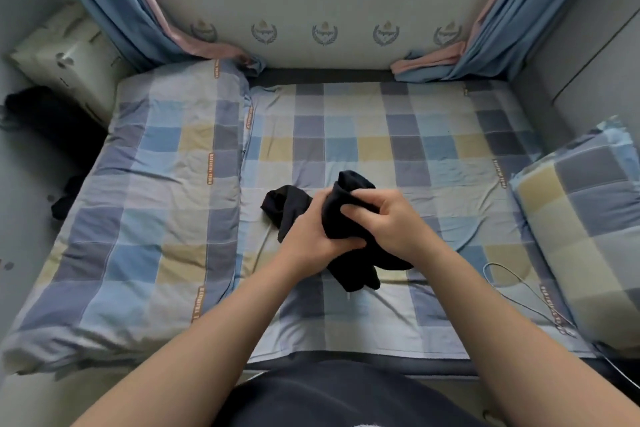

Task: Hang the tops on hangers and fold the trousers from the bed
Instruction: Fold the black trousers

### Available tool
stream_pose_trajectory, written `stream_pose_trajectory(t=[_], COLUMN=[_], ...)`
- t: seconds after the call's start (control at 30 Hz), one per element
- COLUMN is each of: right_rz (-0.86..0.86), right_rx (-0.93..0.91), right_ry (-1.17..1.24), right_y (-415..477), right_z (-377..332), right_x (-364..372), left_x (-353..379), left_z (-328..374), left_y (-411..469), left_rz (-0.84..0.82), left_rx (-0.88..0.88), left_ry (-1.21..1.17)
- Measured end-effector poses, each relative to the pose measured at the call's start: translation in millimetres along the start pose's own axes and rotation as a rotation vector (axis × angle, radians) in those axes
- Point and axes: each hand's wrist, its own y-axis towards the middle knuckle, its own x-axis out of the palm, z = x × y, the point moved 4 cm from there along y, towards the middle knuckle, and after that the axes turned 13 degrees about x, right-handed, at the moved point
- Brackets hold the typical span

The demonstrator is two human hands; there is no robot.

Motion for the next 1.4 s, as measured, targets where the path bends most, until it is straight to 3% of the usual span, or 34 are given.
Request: stream_pose_trajectory(t=[0.07, 0.2, 0.3, 0.47, 0.63, 0.7, 0.83, 0.93, 1.03, 1.13, 1.2, 1.3, 1.4], right_rz=[0.021, 0.26, 0.19, 0.01, 0.169, 0.216, 0.252, 0.277, 0.309, 0.333, 0.291, 0.24, 0.121], right_rx=[-0.028, -0.063, 0.065, 0.074, 0.068, 0.077, 0.082, 0.097, 0.118, 0.172, 0.191, 0.249, 0.322], right_ry=[-0.006, -0.09, -0.067, 0.269, 0.313, 0.422, 0.571, 0.604, 0.641, 0.695, 0.699, 0.42, 0.253], right_y=[0, 1, -3, 12, 30, 31, 34, 38, 43, 52, 56, 47, 23], right_z=[-11, -9, 3, -12, -30, -35, -51, -70, -85, -87, -83, -59, -12], right_x=[-1, -13, -8, 28, 34, 33, 24, 16, 10, 5, 7, 20, 49], left_x=[-8, -30, -49, -61, -93, -98, -82, -59, -46, -48, -59, -82, -96], left_z=[6, 22, 32, 64, 73, 65, 31, 19, 12, 0, -3, 2, 13], left_y=[7, 22, 32, 42, 50, 48, 26, 6, 1, 6, 9, 12, 17], left_rz=[0.057, 0.244, 0.317, 0.258, 0.259, 0.229, 0.04, -0.117, -0.166, -0.066, 0.059, 0.243, 0.321], left_rx=[0.036, 0.006, -0.101, -0.07, 0.149, 0.12, -0.111, -0.044, 0.066, 0.079, 0.036, -0.018, -0.04], left_ry=[0.026, -0.122, -0.348, -0.508, -0.197, -0.212, -0.407, -0.376, -0.23, -0.114, -0.159, -0.277, -0.407])
